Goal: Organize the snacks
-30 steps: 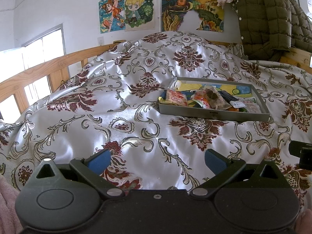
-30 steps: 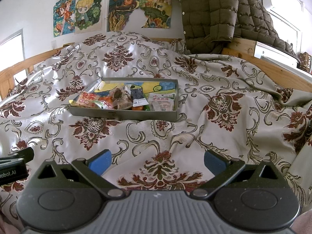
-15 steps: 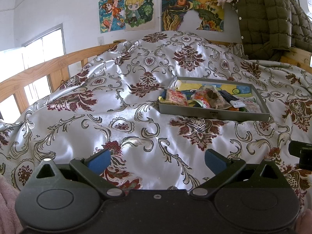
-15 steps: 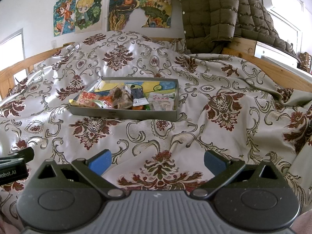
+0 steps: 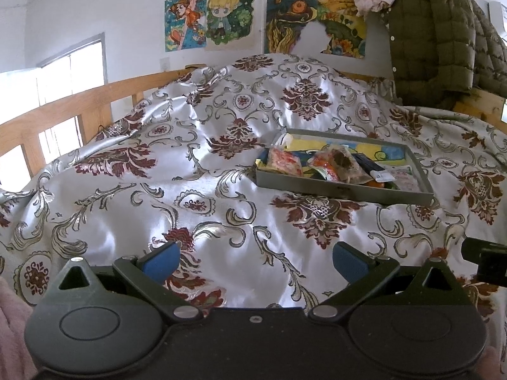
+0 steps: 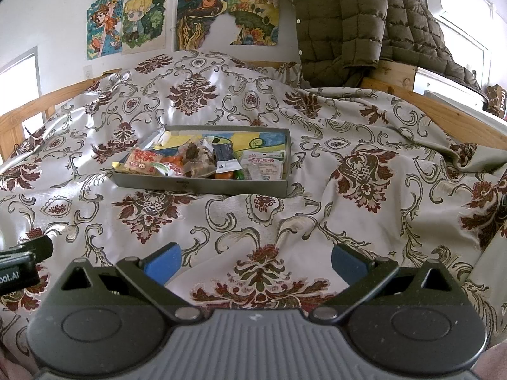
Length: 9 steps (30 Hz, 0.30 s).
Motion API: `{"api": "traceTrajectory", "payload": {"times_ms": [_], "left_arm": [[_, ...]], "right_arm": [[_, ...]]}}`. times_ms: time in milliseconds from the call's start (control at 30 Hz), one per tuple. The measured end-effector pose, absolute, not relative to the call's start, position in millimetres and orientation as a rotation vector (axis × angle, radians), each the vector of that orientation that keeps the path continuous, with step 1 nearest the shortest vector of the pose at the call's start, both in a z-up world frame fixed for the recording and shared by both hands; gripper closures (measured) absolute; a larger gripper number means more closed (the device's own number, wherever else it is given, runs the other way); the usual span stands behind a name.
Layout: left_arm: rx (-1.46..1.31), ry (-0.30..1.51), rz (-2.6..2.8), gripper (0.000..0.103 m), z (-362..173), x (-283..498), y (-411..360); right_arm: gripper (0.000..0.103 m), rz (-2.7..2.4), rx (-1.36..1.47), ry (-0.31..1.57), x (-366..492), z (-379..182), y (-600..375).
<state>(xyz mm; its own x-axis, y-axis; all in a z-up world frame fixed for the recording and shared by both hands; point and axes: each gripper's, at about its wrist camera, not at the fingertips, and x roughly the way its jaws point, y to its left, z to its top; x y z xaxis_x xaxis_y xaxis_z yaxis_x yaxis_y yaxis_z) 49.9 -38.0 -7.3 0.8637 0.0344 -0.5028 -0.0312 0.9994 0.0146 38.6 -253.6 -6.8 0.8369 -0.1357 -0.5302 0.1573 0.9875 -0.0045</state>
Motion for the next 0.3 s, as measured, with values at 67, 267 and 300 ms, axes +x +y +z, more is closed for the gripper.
{"api": "traceTrajectory", "payload": {"times_ms": [67, 267, 300], "left_arm": [[0.006, 0.531, 0.033, 0.001, -7.9, 50.3, -37.8], [0.009, 0.536, 0.033, 0.001, -8.9, 50.4, -39.0], [0.01, 0.538, 0.034, 0.001, -9.4, 51.0, -40.1]], "right_arm": [[0.0, -0.156, 0.039, 0.558, 38.3, -6.9, -253.6], [0.0, -0.156, 0.039, 0.559, 38.3, -6.9, -253.4], [0.0, -0.155, 0.039, 0.56, 38.1, -7.9, -253.6]]}}
